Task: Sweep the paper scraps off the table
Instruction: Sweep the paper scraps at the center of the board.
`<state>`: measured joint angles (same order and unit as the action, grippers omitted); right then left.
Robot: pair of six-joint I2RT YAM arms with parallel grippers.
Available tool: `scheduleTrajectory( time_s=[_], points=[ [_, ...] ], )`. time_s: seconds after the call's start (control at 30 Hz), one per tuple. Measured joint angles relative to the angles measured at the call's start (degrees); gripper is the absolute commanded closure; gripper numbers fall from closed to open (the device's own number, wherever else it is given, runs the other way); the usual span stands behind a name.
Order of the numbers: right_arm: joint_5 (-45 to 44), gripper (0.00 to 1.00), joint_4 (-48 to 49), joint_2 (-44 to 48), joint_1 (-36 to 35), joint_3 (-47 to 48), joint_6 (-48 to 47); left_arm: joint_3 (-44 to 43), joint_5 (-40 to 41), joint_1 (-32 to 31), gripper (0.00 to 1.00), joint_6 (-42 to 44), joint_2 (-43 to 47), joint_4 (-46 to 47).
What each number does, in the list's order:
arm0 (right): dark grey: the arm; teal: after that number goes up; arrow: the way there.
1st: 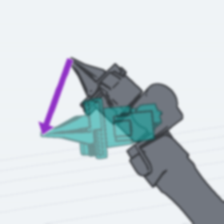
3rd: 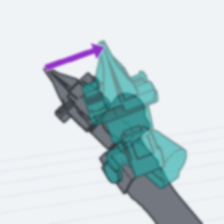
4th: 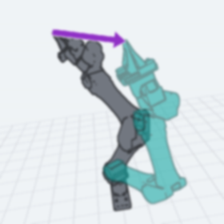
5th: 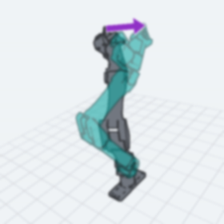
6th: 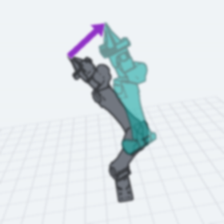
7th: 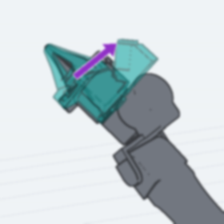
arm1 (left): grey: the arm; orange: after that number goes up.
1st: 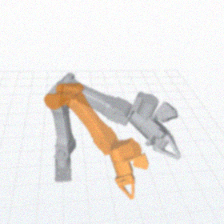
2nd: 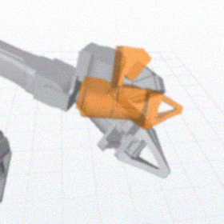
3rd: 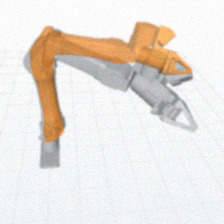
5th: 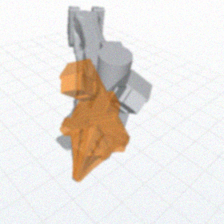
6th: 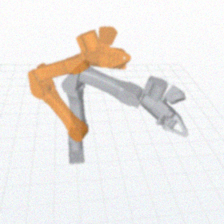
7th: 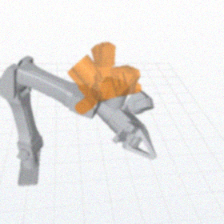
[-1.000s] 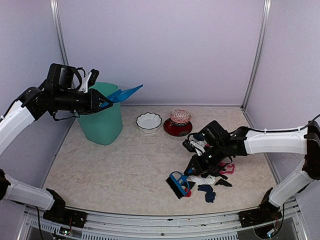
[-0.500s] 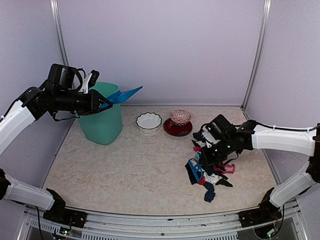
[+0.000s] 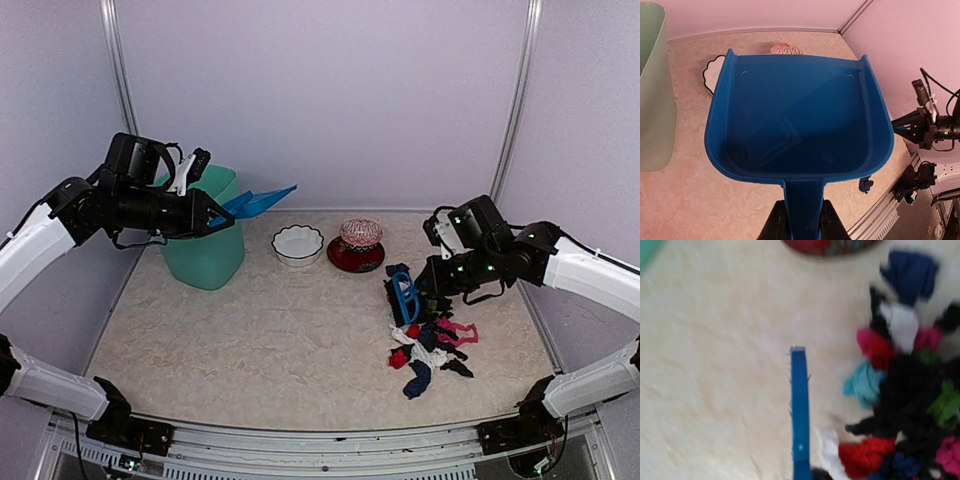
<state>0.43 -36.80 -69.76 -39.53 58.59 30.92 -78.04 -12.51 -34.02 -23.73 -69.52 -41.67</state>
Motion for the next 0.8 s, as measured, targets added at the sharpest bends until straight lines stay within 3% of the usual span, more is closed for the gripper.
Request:
scheduleTrajectory(
  time_s=[0.2,0.4,0.6,0.8],
  points=[
    [-3.4,1.00,0.1,3.8,2.7,3.3,-1.9,2.0,2.3,-5.2,1.00,0.3,0.0,0.0],
    [-11.4,1.00,2.7,2.6,5.9,3.6,-9.7,3.2,5.9,-14.1,1.00,1.4,-0.5,-0.2],
    [-16.5,1.00,17.9,-1.1,8.8,-1.5,-27.7,4.7,12.1,-23.8,1.00,2.8,-2.6,-0.6],
    [-11.8,1.00,34.9,-8.1,14.4,-7.0,-48.6,8.3,17.0,-28.3,1.00,2.3,-3.1,-1.2]
  ],
)
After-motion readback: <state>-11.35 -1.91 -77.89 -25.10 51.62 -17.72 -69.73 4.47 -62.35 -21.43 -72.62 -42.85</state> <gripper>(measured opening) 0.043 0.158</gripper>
